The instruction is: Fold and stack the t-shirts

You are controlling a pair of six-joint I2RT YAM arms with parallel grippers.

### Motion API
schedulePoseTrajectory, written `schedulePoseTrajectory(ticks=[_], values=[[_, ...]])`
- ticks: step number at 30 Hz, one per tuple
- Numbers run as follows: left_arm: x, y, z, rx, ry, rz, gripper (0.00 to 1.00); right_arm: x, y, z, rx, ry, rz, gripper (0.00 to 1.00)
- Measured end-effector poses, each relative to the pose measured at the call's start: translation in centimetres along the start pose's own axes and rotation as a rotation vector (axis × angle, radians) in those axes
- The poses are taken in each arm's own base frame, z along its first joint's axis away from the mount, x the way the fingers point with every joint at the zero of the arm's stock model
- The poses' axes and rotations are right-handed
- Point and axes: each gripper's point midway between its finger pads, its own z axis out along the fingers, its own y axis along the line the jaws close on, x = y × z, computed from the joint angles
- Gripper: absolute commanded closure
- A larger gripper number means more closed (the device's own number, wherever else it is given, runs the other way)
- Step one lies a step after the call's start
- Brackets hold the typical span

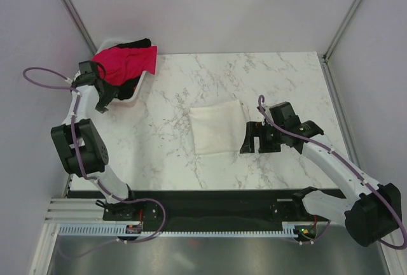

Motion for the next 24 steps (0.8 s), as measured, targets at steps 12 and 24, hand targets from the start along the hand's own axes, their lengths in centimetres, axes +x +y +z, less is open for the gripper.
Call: schedulePoseTrajectory(ticks=[12, 24], values=[[-0.7, -0.7, 1.5, 0.019, -0.036, -0.054, 0.33, 0.2, -0.2, 0.2, 0.004, 0.009, -0.007, 0.07], [0.1, 1.6, 4.6, 0.031, 0.012, -0.233, 0.98, 0.4, -0.6, 1.0, 0.017, 0.037, 0.001, 0.06]])
